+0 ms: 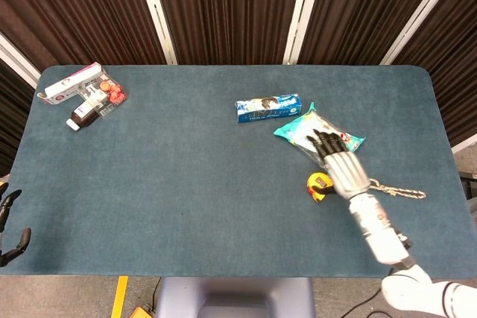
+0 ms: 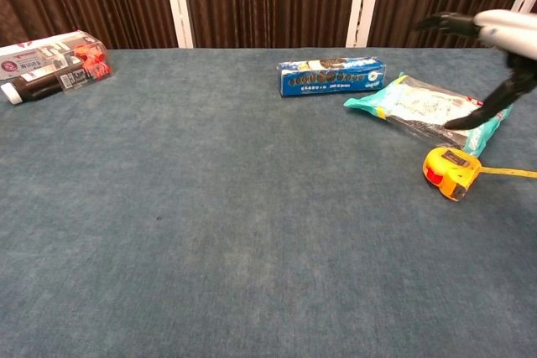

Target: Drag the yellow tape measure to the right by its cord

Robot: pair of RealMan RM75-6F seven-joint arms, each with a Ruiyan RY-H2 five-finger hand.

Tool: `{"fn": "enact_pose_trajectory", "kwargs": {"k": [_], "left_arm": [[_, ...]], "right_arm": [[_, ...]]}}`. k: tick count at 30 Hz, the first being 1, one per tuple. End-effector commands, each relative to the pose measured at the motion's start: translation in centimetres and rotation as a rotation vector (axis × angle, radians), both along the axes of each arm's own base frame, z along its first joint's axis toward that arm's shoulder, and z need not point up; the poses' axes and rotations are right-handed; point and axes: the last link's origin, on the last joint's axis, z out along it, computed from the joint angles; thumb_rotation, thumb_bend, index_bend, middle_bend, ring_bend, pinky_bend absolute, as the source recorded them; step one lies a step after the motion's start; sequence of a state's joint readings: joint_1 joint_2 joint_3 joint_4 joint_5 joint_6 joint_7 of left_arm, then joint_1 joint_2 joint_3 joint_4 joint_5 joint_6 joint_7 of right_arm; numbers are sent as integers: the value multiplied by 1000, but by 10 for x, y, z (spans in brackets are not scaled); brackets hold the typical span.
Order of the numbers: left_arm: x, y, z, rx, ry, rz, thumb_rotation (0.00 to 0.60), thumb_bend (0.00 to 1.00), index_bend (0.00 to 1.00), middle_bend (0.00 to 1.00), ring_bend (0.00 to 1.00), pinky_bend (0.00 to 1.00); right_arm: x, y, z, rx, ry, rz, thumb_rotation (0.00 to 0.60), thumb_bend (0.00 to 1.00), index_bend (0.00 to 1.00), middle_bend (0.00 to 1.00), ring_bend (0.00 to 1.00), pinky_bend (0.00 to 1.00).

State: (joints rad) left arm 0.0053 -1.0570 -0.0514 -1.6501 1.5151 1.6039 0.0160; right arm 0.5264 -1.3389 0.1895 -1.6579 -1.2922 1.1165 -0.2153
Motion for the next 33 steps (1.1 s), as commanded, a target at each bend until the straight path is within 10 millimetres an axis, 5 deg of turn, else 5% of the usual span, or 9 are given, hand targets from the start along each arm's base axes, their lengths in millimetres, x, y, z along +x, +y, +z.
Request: {"fn": "enact_pose_trajectory", "kwargs": {"k": [1, 7, 16, 22, 33], "left_arm": [[-1, 1, 1, 0, 0, 1, 600, 428, 123, 0, 0, 100], [-2, 0, 0, -3, 1, 5, 600, 428, 123, 0, 0, 101], [-2, 1, -1, -13, 1, 7, 600, 428, 123, 0, 0, 100], [0, 2, -4, -19, 8, 9, 600, 428, 123, 0, 0, 101], [-5, 6, -3, 1, 29, 12, 600, 429, 123, 0, 0, 91]], "right_arm": [[26, 16, -16, -34, -50, 95, 600, 35, 79, 69, 19, 0], [13, 53, 6, -121, -33, 82, 600, 36, 151, 63, 19, 0], [-87, 114, 75, -215, 80, -169, 600, 66, 152, 63, 19, 0], [-140, 116, 106, -343, 59, -222, 600, 108, 153, 63, 19, 0], [-155, 113, 100, -291, 84, -287, 600, 109, 145, 63, 19, 0]]}}
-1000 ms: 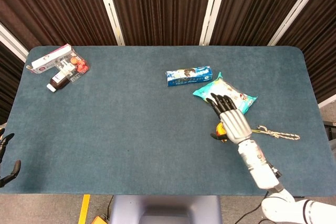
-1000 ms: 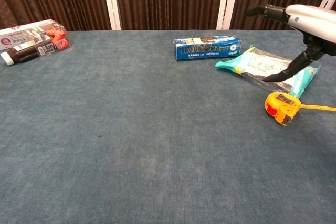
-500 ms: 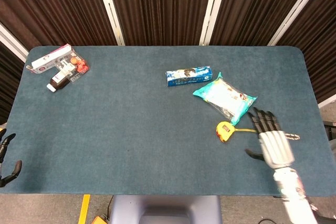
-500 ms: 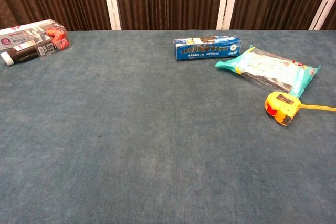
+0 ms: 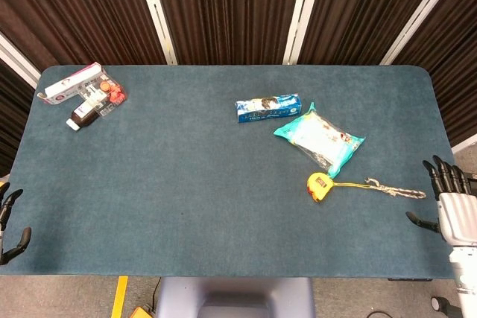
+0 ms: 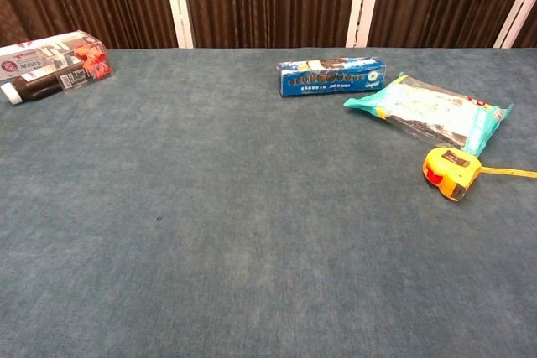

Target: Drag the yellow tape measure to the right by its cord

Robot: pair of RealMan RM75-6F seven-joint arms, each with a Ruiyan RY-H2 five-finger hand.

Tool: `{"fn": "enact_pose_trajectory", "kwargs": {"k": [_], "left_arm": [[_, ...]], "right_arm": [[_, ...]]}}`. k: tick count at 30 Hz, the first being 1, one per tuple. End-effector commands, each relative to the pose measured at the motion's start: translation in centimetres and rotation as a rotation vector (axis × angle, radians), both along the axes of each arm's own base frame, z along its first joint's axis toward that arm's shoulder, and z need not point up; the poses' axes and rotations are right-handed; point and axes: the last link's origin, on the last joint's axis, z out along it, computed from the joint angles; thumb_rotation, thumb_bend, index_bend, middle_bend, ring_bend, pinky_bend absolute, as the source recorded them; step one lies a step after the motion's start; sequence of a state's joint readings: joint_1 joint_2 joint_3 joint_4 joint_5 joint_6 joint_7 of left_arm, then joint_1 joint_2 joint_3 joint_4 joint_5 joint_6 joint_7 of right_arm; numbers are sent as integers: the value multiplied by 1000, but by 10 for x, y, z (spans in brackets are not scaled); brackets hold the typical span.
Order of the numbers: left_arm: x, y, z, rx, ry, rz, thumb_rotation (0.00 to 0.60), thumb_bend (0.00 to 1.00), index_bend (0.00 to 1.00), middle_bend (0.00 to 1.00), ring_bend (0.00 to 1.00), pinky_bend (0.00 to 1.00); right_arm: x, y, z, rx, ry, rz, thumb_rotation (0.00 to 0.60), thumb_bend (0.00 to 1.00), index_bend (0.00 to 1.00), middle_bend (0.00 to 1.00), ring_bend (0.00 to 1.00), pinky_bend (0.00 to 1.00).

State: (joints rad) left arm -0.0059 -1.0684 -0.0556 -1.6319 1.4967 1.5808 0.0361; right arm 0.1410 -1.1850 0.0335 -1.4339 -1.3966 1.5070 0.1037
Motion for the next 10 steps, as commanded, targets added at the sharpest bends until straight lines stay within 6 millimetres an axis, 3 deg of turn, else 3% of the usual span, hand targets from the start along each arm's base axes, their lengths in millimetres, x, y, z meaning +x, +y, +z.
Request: {"fn": "enact_pose_trajectory", "kwargs": {"k": [1, 10], "left_arm": [[0, 2, 0, 16, 9, -7, 600, 429, 123, 0, 0, 85], [-3, 3, -1, 26, 34, 4, 600, 428, 114, 0, 0, 69]], "right_arm": [[1, 3, -2, 22, 17, -29, 600, 109, 145, 63, 19, 0], [11, 7, -8, 47, 72, 5, 600, 109, 158, 63, 19, 0]]}}
